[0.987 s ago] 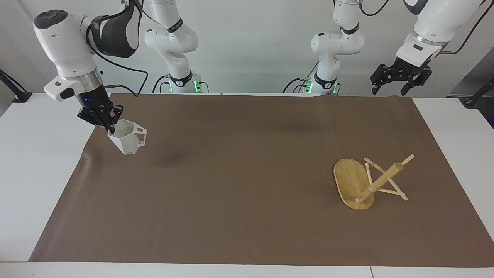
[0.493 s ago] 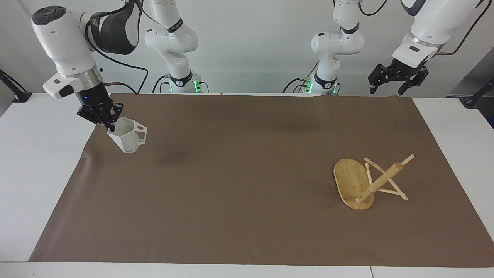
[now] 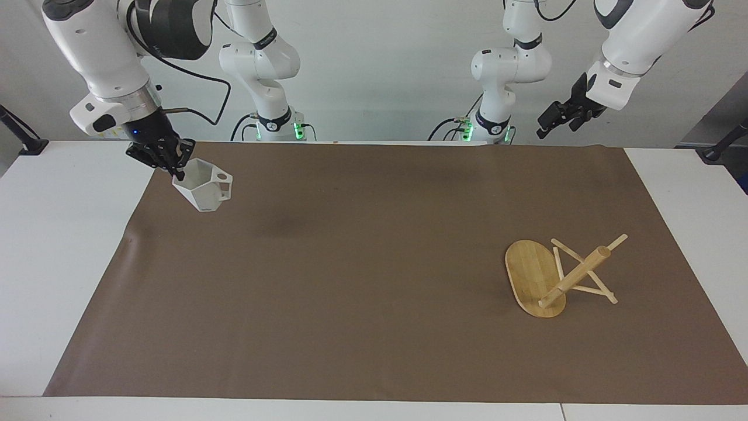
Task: Hang cup on rack
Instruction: 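Carry the cup with the right gripper while the left gripper approaches it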
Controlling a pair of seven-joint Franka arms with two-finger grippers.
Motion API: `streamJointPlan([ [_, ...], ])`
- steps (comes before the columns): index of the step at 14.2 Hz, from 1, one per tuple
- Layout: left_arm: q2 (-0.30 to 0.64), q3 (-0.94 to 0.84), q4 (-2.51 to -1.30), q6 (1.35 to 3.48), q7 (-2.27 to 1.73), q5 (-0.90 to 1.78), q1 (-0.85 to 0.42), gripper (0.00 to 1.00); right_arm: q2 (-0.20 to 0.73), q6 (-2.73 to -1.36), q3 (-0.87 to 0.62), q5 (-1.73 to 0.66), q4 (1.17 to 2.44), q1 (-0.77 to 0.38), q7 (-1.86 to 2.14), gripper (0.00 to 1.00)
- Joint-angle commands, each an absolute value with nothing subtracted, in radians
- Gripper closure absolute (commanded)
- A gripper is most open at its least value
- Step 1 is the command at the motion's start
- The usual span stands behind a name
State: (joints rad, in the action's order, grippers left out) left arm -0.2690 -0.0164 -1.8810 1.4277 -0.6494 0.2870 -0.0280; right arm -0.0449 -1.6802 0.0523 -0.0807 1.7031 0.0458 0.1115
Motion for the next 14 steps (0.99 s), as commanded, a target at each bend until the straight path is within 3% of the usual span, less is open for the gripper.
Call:
streamJointPlan([
  [1, -0.298, -0.020, -1.928, 1.417, -0.846, 0.401, 0.023, 0.00, -0.038, -1.605, 0.049, -0.106, 1.681, 0.052, 0.030, 1.00],
  [10, -0.291, -0.020, -1.944, 1.443, -1.087, 0.612, 0.052, 0.00, -0.052, -1.488, 0.020, -0.431, 1.683, 0.052, 0.006, 1.00],
  [14, -0.298, -0.020, -1.960, 1.457, -1.140, 0.692, 0.069, 0.00, -0.064, -1.480, -0.087, -0.520, 1.686, 0.051, -0.052, 1.00],
])
